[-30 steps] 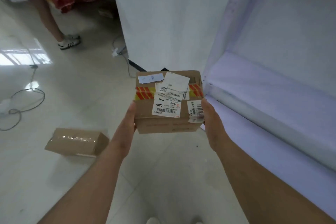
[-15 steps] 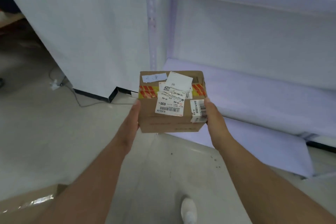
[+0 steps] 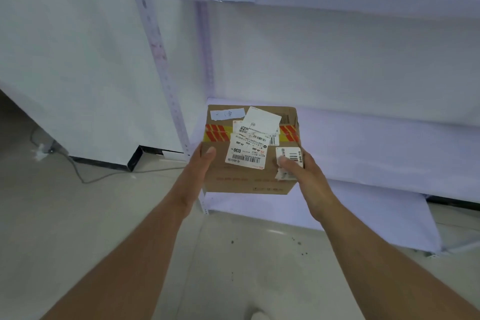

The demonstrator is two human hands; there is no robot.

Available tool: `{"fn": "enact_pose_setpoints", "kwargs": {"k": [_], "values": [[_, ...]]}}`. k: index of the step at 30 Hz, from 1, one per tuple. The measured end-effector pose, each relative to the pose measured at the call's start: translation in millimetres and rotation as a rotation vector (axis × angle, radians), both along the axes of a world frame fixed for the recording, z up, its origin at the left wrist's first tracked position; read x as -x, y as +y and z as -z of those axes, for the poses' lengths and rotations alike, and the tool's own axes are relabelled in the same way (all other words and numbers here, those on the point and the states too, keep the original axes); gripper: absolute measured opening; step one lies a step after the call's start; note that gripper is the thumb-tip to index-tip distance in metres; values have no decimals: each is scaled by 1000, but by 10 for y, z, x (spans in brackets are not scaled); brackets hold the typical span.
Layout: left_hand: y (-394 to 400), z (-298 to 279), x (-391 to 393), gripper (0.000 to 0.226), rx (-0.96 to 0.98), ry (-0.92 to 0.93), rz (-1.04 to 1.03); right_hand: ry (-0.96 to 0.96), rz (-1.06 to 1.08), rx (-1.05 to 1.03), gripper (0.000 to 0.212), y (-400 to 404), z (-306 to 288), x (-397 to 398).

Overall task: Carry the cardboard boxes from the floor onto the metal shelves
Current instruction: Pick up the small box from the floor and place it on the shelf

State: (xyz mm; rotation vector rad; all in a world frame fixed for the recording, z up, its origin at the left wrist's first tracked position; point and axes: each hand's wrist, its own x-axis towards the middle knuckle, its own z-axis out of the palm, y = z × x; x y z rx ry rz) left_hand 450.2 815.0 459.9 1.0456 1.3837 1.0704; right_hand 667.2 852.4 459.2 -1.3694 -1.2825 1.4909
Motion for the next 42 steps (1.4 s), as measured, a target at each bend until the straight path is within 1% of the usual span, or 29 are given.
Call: {"fn": "enact_pose_setpoints", "kwargs": {"k": [1,3,5,7,12,14,15,21,23,26,29,33,37,40,42], "values": [[98,31,-15,41,2,6,7,-4,-16,-6,53,80,35,-39],[292,98,-40,36,8,12,23,-27,-33,-30,61,245,118,-99],[469,163,-63,37,12,25,47,-57,-31,-48,62,401,209,-136],[653,233,-78,46,24,46,57,-65,-26,-50,64,567,318,-164],[1032,378,-89,55,48,68,38,-13,-25,-41,65,896,478,-160],[1152,454,-83,63,55,90,36,1,-12,-36,61,1000,552,-144],[1215,508,-74,66,61,101,31,-7,-3,-31,63,1047,604,-137],[1554,813,-69,64,49,202,-1,0,42,-17,72,1334,986,-96],[1673,905,-29,65,39,218,7,-14,71,-28,71,1419,1077,-78],[1815,1028,51,73,12,220,17,-92,96,-68,71,1500,1107,-51],[1860,1152,103,75,-10,239,5,-167,112,-77,71,1522,1161,-53],[1902,1334,173,76,-1,318,19,-260,119,-81,58,1540,1240,-69],[1961,1428,220,78,28,425,39,-331,101,-69,55,1580,1401,-79],[2028,1449,241,80,48,470,41,-361,96,-88,56,1638,1458,-78],[2081,1451,234,79,47,489,9,-362,99,-100,54,1703,1459,-73]]}}
